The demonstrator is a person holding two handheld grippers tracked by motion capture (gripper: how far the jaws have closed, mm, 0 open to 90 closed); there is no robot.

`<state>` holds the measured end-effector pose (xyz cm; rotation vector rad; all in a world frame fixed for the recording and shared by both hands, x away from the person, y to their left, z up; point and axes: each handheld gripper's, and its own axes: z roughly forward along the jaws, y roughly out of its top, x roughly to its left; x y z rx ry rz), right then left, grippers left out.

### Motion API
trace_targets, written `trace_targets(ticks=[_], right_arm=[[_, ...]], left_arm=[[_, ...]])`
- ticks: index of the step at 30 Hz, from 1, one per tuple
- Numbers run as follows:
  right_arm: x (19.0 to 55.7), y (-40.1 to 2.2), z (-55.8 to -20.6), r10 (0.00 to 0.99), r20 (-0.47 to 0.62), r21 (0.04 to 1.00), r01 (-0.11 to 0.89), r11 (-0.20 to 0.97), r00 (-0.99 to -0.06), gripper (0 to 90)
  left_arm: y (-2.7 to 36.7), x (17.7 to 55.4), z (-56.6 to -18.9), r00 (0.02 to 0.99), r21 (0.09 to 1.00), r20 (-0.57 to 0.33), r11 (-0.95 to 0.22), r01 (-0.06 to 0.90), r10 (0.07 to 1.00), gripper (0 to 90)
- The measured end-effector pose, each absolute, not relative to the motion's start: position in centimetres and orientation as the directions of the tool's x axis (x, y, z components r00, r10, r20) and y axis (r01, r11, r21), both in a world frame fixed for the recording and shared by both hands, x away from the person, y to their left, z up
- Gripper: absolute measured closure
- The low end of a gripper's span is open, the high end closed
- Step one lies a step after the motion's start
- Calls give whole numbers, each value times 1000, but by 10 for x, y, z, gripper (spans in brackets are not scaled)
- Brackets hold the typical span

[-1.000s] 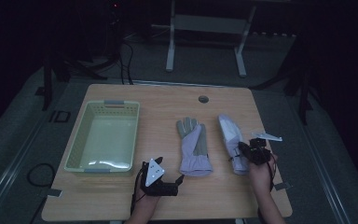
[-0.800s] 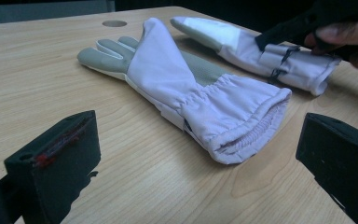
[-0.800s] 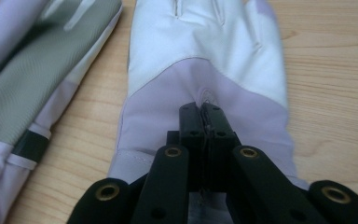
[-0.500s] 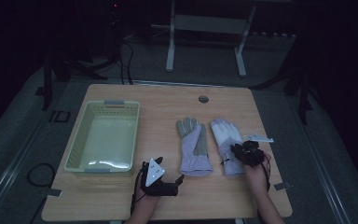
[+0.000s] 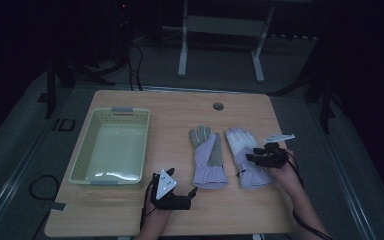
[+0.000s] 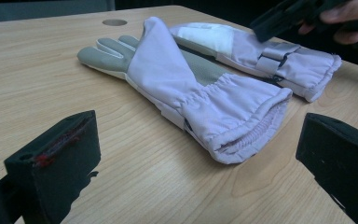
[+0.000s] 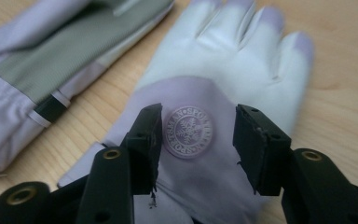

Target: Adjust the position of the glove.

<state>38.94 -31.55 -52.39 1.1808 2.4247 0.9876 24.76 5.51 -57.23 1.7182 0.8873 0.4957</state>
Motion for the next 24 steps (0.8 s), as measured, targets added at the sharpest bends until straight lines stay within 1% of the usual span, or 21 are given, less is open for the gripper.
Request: trace_targets(ticks=[2,5,7,9,12,14,17,21,24], right_arm=[[393,-314,-533,776,41,654,604,456,-629,497],[395,-318,-540,781,82,659,621,424,-620,513],[393,-320,-542,776,110,658,631,412,-621,618],[390,-318,-542,784,105,656,635,408,-612,655],[385,-313,-542,805,87,662,638,393,-587,734],[381,-310,-540,822,92,666,649,368,-561,769],[376,-309,-535,851,87,675,659,333,-518,790],[370,-309,-525,852,73,677,653,339,-519,796],[367,-312,-514,864,74,685,655,319,-498,799]], left_arm=[[55,248,-572,634,940,-104,-133,315,766,0],[55,247,-572,634,940,-104,-132,314,766,0],[55,247,-572,635,940,-100,-137,312,766,0],[55,247,-572,635,940,-99,-137,312,766,0],[55,247,-572,634,941,-101,-134,311,766,0],[55,247,-572,634,940,-100,-136,313,767,0],[55,247,-572,633,940,-101,-135,313,767,0],[55,247,-572,633,941,-102,-133,312,768,0],[55,247,-572,632,940,-103,-132,313,768,0]])
